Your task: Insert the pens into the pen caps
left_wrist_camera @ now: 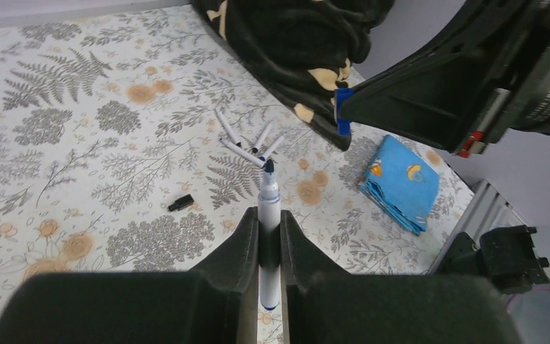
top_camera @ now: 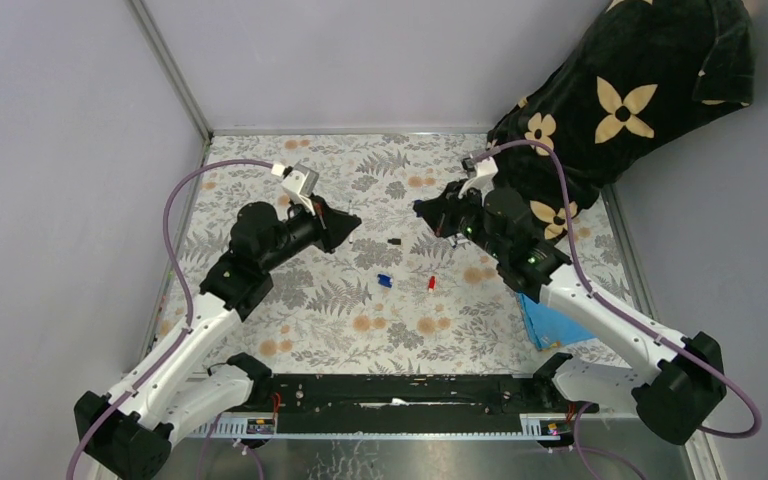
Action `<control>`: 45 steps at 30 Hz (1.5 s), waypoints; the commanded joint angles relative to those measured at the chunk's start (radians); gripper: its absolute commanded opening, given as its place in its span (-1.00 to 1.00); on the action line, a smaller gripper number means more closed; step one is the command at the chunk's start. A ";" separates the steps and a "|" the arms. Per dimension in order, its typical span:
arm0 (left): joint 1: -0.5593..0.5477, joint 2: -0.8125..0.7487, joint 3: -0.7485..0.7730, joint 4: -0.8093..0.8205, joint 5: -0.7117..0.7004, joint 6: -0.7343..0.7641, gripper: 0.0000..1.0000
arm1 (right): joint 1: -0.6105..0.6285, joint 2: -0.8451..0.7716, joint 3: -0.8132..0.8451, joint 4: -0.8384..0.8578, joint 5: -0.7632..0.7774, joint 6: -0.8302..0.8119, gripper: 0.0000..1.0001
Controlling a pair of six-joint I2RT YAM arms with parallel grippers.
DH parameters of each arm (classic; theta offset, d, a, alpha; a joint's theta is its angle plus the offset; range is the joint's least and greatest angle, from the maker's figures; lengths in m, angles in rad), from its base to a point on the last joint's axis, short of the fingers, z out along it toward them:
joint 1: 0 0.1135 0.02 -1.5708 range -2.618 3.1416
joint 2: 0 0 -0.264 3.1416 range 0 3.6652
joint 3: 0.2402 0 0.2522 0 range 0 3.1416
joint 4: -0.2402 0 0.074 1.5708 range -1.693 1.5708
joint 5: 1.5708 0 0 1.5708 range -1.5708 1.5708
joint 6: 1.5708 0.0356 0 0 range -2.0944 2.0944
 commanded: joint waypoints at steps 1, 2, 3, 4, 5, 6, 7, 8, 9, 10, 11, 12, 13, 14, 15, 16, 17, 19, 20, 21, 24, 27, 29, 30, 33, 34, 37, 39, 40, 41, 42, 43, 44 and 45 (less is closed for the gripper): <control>-0.006 -0.017 0.040 0.068 0.085 0.031 -1.00 | -0.004 -0.107 -0.017 -0.040 0.178 0.003 -1.00; -0.006 -0.018 0.039 0.071 0.097 0.031 -1.00 | -0.006 -0.127 -0.029 -0.040 0.193 0.003 -1.00; -0.007 -0.017 0.034 0.080 0.111 0.029 -1.00 | -0.008 -0.145 -0.037 -0.043 0.201 0.004 -1.00; -0.009 -0.017 0.028 0.088 0.120 0.026 -1.00 | -0.011 -0.159 -0.039 -0.054 0.203 0.005 -1.00; -0.014 -0.016 0.023 0.101 0.128 0.021 -1.00 | -0.011 -0.171 -0.036 -0.067 0.199 0.012 -1.00; -0.020 -0.012 0.019 0.112 0.135 0.015 -1.00 | -0.010 -0.178 -0.030 -0.079 0.187 0.018 -1.00; -0.027 -0.006 0.016 0.122 0.142 0.011 -1.00 | -0.011 -0.184 -0.024 -0.085 0.165 0.026 -1.00; -0.036 0.002 0.014 0.132 0.148 0.007 -1.00 | -0.011 -0.190 -0.024 -0.080 0.133 0.034 -1.00; -0.046 0.013 0.014 0.141 0.157 0.004 -1.00 | -0.010 -0.199 -0.034 -0.058 0.106 0.042 -1.00; -0.053 0.024 0.014 0.152 0.168 0.003 -1.00 | -0.011 -0.209 -0.050 -0.022 0.081 0.046 -1.00; -0.063 0.034 0.017 0.162 0.177 0.003 -1.00 | -0.011 -0.219 -0.069 0.022 0.074 0.043 -1.00; -0.069 0.043 0.023 0.169 0.187 0.005 -1.00 | -0.011 -0.227 -0.089 0.072 0.046 0.032 -1.00; -0.071 0.053 0.033 0.172 0.198 0.010 -1.00 | -0.011 -0.235 -0.103 0.105 0.043 0.018 -1.00; -0.072 0.061 0.049 0.168 0.205 0.019 -1.00 | -0.011 -0.241 -0.105 0.119 0.060 0.002 -1.00; -0.072 0.068 0.066 0.159 0.206 0.035 -1.00 | -0.011 -0.246 -0.101 0.119 0.079 -0.016 -1.00; -0.072 0.072 0.084 0.149 0.200 0.049 -1.00 | -0.011 -0.250 -0.095 0.117 0.100 -0.035 -1.00; -0.071 0.078 0.102 0.143 0.195 0.061 -1.00 | -0.011 -0.254 -0.089 0.115 0.111 -0.054 -1.00; -0.072 0.095 0.135 0.137 0.188 0.083 -1.00 | -0.011 -0.260 -0.081 0.114 0.123 -0.075 -1.00; -0.071 0.106 0.151 0.134 0.192 0.090 -1.00 | -0.010 -0.264 -0.080 0.118 0.120 -0.085 -1.00; -0.072 0.118 0.173 0.131 0.202 0.094 -1.00 | -0.011 -0.266 -0.080 0.126 0.115 -0.090 -1.00; -0.073 0.149 0.202 0.141 0.256 0.096 -1.00 | -0.011 -0.271 -0.078 0.171 0.122 -0.069 -1.00; -0.072 0.162 0.228 0.145 0.278 0.112 -1.00 | -0.010 -0.284 -0.100 0.309 0.088 -0.049 -1.00; -0.072 0.166 0.240 0.162 0.303 0.116 -1.00 | -0.010 -0.290 -0.121 0.422 0.074 -0.011 -1.00; -0.072 0.172 0.248 0.164 0.323 0.117 -1.00 | -0.011 -0.290 -0.133 0.488 0.073 0.010 -1.00; -0.072 0.198 0.271 0.172 0.398 0.110 -1.00 | -0.011 -0.269 -0.163 0.669 0.020 0.087 -1.00; -0.072 0.206 0.269 0.187 0.422 0.100 -1.00 | -0.011 -0.256 -0.168 0.718 0.006 0.110 -1.00; -0.072 0.213 0.247 0.254 0.474 0.089 -1.00 | -0.011 -0.206 -0.160 0.818 -0.048 0.163 -1.00; -0.072 0.214 0.233 0.277 0.499 0.083 -1.00 | -0.011 -0.168 -0.147 0.859 -0.093 0.179 -1.00; -0.073 0.214 0.227 0.278 0.512 0.082 -1.00 | -0.010 -0.149 -0.140 0.882 -0.116 0.185 -1.00; -0.072 0.215 0.221 0.278 0.525 0.086 -1.00 | -0.011 -0.132 -0.131 0.900 -0.142 0.189 -1.00; -0.072 0.215 0.213 0.280 0.534 0.087 -1.00 | -0.011 -0.117 -0.122 0.916 -0.179 0.191 -1.00; -0.072 0.215 0.203 0.291 0.542 0.082 -1.00 | -0.011 -0.101 -0.112 0.932 -0.214 0.192 -1.00; -0.073 0.212 0.190 0.315 0.546 0.069 -1.00 | -0.011 -0.088 -0.105 0.951 -0.245 0.198 -1.00; -0.073 0.210 0.180 0.330 0.553 0.056 -1.00 | -0.011 -0.078 -0.104 0.974 -0.267 0.207 -1.00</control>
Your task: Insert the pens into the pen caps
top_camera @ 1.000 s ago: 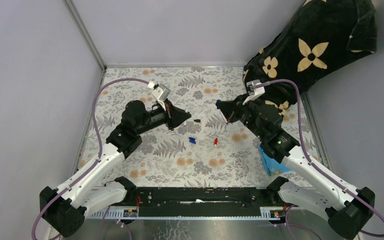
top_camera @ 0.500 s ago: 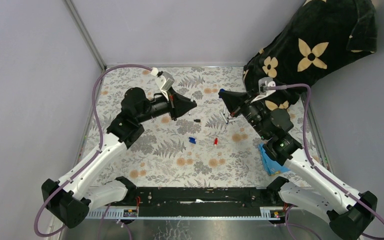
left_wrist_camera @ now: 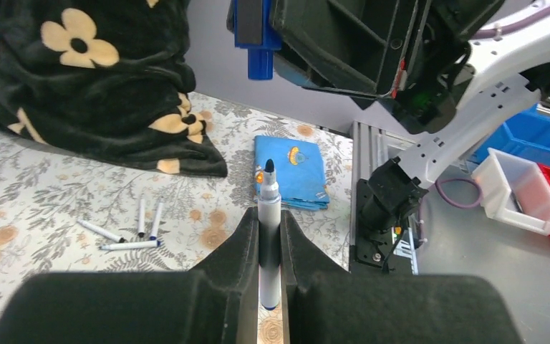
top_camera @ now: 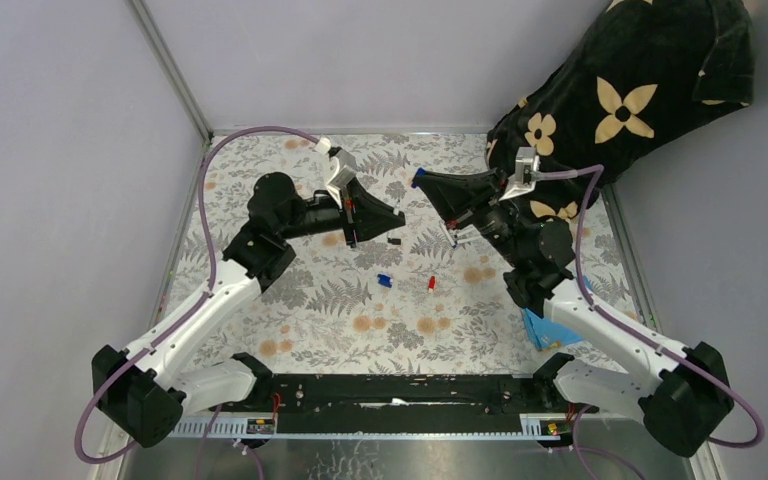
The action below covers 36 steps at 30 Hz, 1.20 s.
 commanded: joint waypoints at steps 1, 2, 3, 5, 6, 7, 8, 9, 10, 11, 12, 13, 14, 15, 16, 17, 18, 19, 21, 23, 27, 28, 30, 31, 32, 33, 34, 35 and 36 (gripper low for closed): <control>-0.006 -0.013 -0.049 0.131 0.082 -0.039 -1.00 | -0.002 0.041 0.057 0.222 -0.165 0.056 -1.00; -0.007 -0.016 -0.057 0.141 0.085 -0.046 -1.00 | -0.002 0.048 0.052 0.245 -0.170 0.067 -1.00; -0.007 -0.019 -0.063 0.142 0.086 -0.049 -1.00 | -0.003 0.054 0.049 0.263 -0.175 0.077 -1.00; -0.008 -0.025 -0.065 0.133 0.085 -0.041 -1.00 | -0.002 0.064 0.051 0.275 -0.191 0.086 -1.00; -0.007 -0.027 -0.063 0.129 0.083 -0.039 -1.00 | -0.002 0.068 0.054 0.275 -0.200 0.091 -1.00; -0.007 -0.030 -0.065 0.126 0.081 -0.036 -1.00 | -0.002 0.073 0.058 0.275 -0.210 0.094 -1.00; -0.008 -0.033 -0.065 0.122 0.080 -0.033 -1.00 | -0.002 0.077 0.060 0.274 -0.218 0.095 -1.00; -0.008 -0.036 -0.065 0.120 0.080 -0.031 -1.00 | -0.002 0.078 0.060 0.271 -0.222 0.096 -1.00; -0.008 -0.037 -0.066 0.119 0.078 -0.029 -1.00 | -0.002 0.080 0.060 0.265 -0.223 0.096 -1.00; -0.008 -0.040 -0.066 0.119 0.077 -0.029 -1.00 | -0.002 0.080 0.061 0.258 -0.223 0.095 -1.00; -0.008 -0.041 -0.067 0.119 0.079 -0.029 -1.00 | -0.002 0.080 0.062 0.248 -0.224 0.094 -1.00; -0.008 -0.043 -0.067 0.119 0.079 -0.029 -1.00 | -0.002 0.080 0.063 0.239 -0.226 0.091 -1.00; -0.008 -0.043 -0.068 0.119 0.080 -0.029 -1.00 | -0.002 0.082 0.063 0.232 -0.230 0.090 -1.00; -0.008 -0.044 -0.068 0.119 0.081 -0.029 -1.00 | -0.003 0.082 0.063 0.226 -0.232 0.087 -1.00; -0.008 -0.044 -0.069 0.119 0.083 -0.029 -1.00 | -0.003 0.081 0.063 0.219 -0.235 0.084 -1.00; -0.008 -0.044 -0.069 0.119 0.083 -0.028 -1.00 | -0.002 0.081 0.062 0.212 -0.236 0.081 -1.00; -0.007 -0.045 -0.070 0.119 0.082 -0.029 -1.00 | -0.003 0.079 0.062 0.206 -0.238 0.078 -1.00; -0.007 -0.046 -0.071 0.119 0.082 -0.029 -1.00 | -0.002 0.079 0.062 0.200 -0.238 0.076 -1.00; -0.007 -0.048 -0.071 0.119 0.081 -0.029 -1.00 | -0.002 0.078 0.063 0.187 -0.244 0.072 -1.00; -0.008 -0.048 -0.072 0.119 0.082 -0.029 -1.00 | -0.002 0.078 0.065 0.172 -0.250 0.070 -1.00; -0.007 -0.051 -0.074 0.119 0.084 -0.029 -1.00 | -0.003 0.080 0.065 0.158 -0.256 0.068 -1.00; -0.007 -0.051 -0.073 0.119 0.085 -0.029 -1.00 | -0.002 0.082 0.065 0.154 -0.258 0.068 -1.00; -0.008 -0.052 -0.072 0.119 0.086 -0.028 -1.00 | -0.003 0.081 0.064 0.147 -0.258 0.064 -1.00; -0.009 -0.052 -0.073 0.118 0.085 -0.028 -1.00 | -0.002 0.082 0.063 0.145 -0.259 0.063 -1.00; -0.008 -0.054 -0.075 0.117 0.085 -0.028 -1.00 | -0.002 0.082 0.063 0.140 -0.259 0.062 -1.00; -0.007 -0.055 -0.075 0.117 0.086 -0.028 -1.00 | -0.002 0.082 0.064 0.134 -0.257 0.061 -1.00; -0.008 -0.055 -0.075 0.117 0.085 -0.028 -1.00 | -0.002 0.083 0.065 0.128 -0.258 0.060 -1.00; -0.008 -0.056 -0.075 0.117 0.085 -0.028 -1.00 | -0.002 0.084 0.065 0.125 -0.259 0.061 -1.00; -0.008 -0.057 -0.075 0.117 0.084 -0.027 -1.00 | -0.002 0.084 0.065 0.125 -0.263 0.062 -1.00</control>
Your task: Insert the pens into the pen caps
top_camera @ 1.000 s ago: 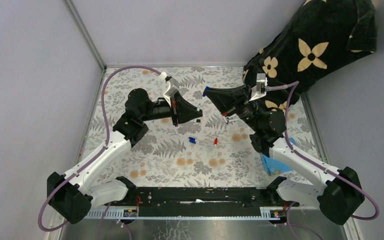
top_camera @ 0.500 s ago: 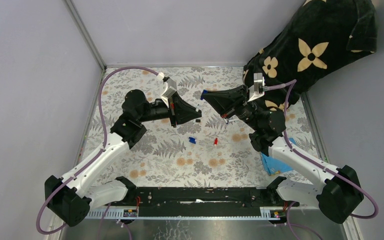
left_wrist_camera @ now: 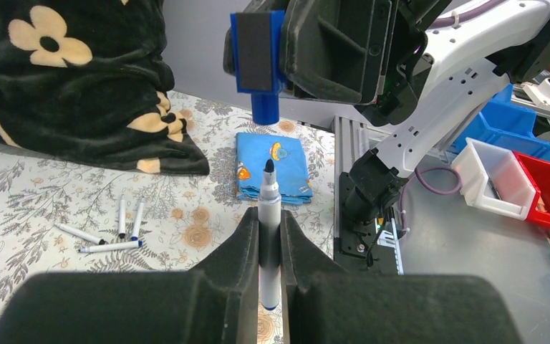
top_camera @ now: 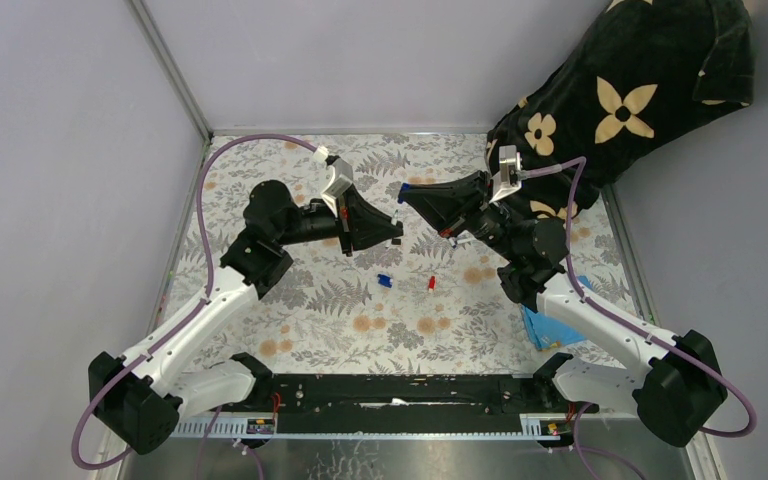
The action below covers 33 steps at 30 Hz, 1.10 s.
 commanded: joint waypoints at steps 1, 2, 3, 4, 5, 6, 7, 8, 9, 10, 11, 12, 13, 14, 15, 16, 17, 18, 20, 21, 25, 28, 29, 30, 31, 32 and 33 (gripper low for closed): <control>-0.003 -0.017 -0.010 0.059 0.022 0.001 -1.00 | -0.002 -0.001 0.045 0.018 -0.034 -0.014 -1.00; -0.004 -0.018 -0.011 0.059 0.020 0.001 -1.00 | -0.002 0.000 0.045 0.020 -0.038 -0.011 -1.00; -0.004 -0.019 -0.011 0.059 0.020 0.001 -1.00 | -0.003 0.001 0.045 0.020 -0.041 -0.009 -1.00; -0.004 -0.019 -0.011 0.059 0.019 0.001 -1.00 | -0.002 0.001 0.045 0.019 -0.042 -0.007 -1.00; -0.004 -0.019 -0.011 0.059 0.018 0.001 -1.00 | -0.003 0.002 0.045 0.017 -0.043 -0.007 -1.00; -0.004 -0.018 -0.011 0.058 0.019 0.001 -1.00 | -0.003 0.003 0.045 0.014 -0.046 -0.005 -1.00; -0.004 -0.019 -0.012 0.058 0.017 0.001 -1.00 | -0.003 0.003 0.045 0.012 -0.047 -0.005 -1.00; -0.004 -0.020 -0.012 0.058 0.016 0.001 -1.00 | -0.003 0.003 0.044 0.013 -0.047 -0.003 -1.00; -0.004 -0.021 -0.013 0.058 0.016 0.001 -1.00 | -0.002 0.002 0.043 0.012 -0.048 -0.001 -1.00; -0.004 -0.023 -0.012 0.058 0.015 0.001 -1.00 | -0.002 0.001 0.042 0.012 -0.050 0.000 -1.00; -0.004 -0.023 -0.014 0.058 0.015 0.001 -1.00 | -0.003 0.000 0.041 0.013 -0.051 0.001 -1.00; -0.004 -0.025 -0.013 0.058 0.014 0.001 -1.00 | -0.002 -0.001 0.039 0.012 -0.050 0.001 -1.00; -0.004 -0.025 -0.013 0.058 0.012 0.001 -1.00 | -0.002 -0.002 0.038 0.011 -0.049 0.001 -1.00; -0.004 -0.026 -0.014 0.058 0.011 0.001 -1.00 | -0.003 -0.003 0.037 0.008 -0.049 0.003 -1.00; -0.004 -0.027 -0.015 0.058 0.012 0.001 -1.00 | -0.002 -0.003 0.036 0.005 -0.048 0.002 -1.00; -0.004 -0.026 -0.014 0.057 0.012 0.001 -1.00 | -0.003 -0.003 0.036 0.004 -0.048 0.001 -1.00; -0.003 -0.028 -0.014 0.059 0.012 0.001 -1.00 | -0.002 -0.004 0.036 0.003 -0.049 0.000 -1.00; -0.004 -0.028 -0.014 0.058 0.012 0.001 -1.00 | -0.003 -0.003 0.035 0.002 -0.048 0.001 -1.00; -0.004 -0.029 -0.016 0.058 0.011 0.001 -1.00 | -0.003 -0.003 0.035 0.000 -0.047 0.001 -1.00; -0.004 -0.029 -0.016 0.059 0.010 0.001 -1.00 | -0.002 -0.002 0.034 -0.001 -0.047 0.001 -1.00; -0.004 -0.030 -0.015 0.058 0.010 0.001 -1.00 | -0.002 -0.001 0.034 -0.003 -0.050 0.004 -1.00; -0.004 -0.030 -0.016 0.058 0.009 0.001 -1.00 | -0.003 0.000 0.033 -0.004 -0.054 0.004 -1.00; -0.004 -0.031 -0.016 0.058 0.009 0.001 -1.00 | -0.002 0.000 0.032 -0.006 -0.055 0.005 -1.00; -0.003 -0.030 -0.016 0.058 0.007 0.001 -1.00 | -0.002 0.000 0.032 -0.005 -0.057 0.005 -1.00; -0.003 -0.030 -0.016 0.057 0.006 0.001 -1.00 | -0.003 0.000 0.031 -0.007 -0.059 0.005 -1.00; -0.004 -0.030 -0.016 0.056 0.006 0.001 -1.00 | -0.002 0.000 0.030 -0.007 -0.060 0.005 -1.00; -0.003 -0.030 -0.016 0.056 0.006 0.001 -1.00 | -0.003 -0.002 0.030 -0.007 -0.064 0.006 -1.00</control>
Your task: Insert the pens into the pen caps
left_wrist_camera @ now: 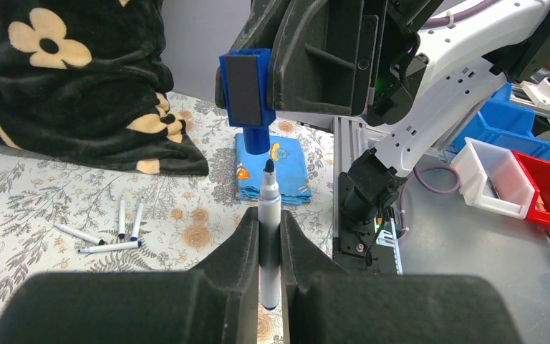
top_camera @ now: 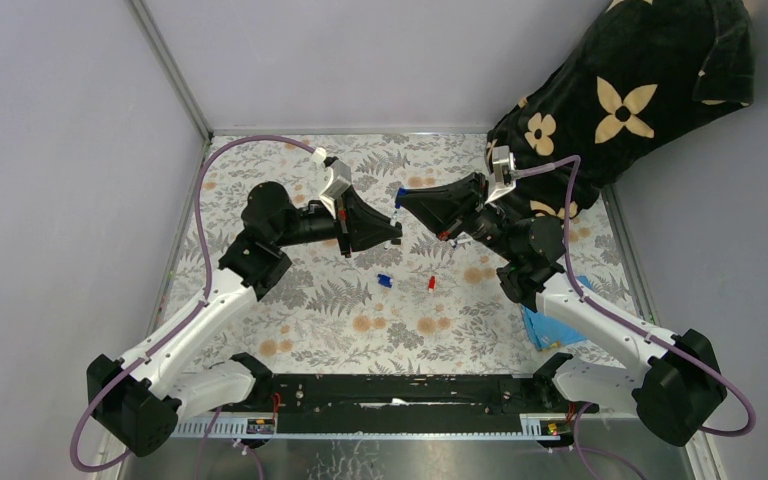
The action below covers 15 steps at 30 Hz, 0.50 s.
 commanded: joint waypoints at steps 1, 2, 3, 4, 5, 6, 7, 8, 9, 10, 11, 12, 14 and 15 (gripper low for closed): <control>-0.003 -0.015 -0.009 0.056 0.006 0.001 -1.00 | -0.003 -0.006 0.030 0.031 -0.035 0.005 -1.00; -0.003 -0.015 -0.008 0.056 0.006 0.001 -1.00 | -0.003 -0.006 0.030 0.031 -0.036 0.005 -1.00; -0.003 -0.015 -0.009 0.056 0.006 0.001 -1.00 | -0.002 -0.006 0.031 0.031 -0.039 0.006 -1.00; -0.003 -0.015 -0.009 0.056 0.004 0.001 -1.00 | -0.002 -0.006 0.031 0.032 -0.041 0.005 -1.00; -0.004 -0.014 -0.009 0.055 0.004 0.001 -1.00 | -0.002 -0.006 0.031 0.031 -0.042 0.006 -1.00; -0.003 -0.013 -0.008 0.054 0.004 0.002 -1.00 | -0.002 -0.006 0.030 0.031 -0.044 0.005 -1.00; -0.004 -0.013 -0.009 0.053 0.002 0.002 -1.00 | -0.002 -0.006 0.030 0.031 -0.045 0.005 -1.00; -0.003 -0.012 -0.009 0.052 0.000 0.002 -1.00 | -0.002 -0.006 0.029 0.032 -0.046 0.007 -1.00; -0.003 -0.013 -0.009 0.052 -0.002 0.004 -1.00 | -0.003 -0.006 0.029 0.032 -0.046 0.006 -1.00; -0.004 -0.013 -0.008 0.051 -0.003 0.004 -1.00 | -0.003 -0.006 0.030 0.033 -0.047 0.005 -1.00; -0.004 -0.013 -0.009 0.051 -0.003 0.004 -1.00 | -0.002 -0.006 0.027 0.032 -0.048 0.006 -1.00; -0.003 -0.013 -0.009 0.051 -0.002 0.004 -1.00 | -0.002 -0.006 0.027 0.031 -0.048 0.006 -1.00; -0.004 -0.012 -0.009 0.051 -0.003 0.004 -1.00 | -0.003 -0.006 0.025 0.030 -0.049 0.006 -1.00; -0.003 -0.012 -0.008 0.051 -0.003 0.004 -1.00 | -0.003 -0.005 0.025 0.029 -0.050 0.006 -1.00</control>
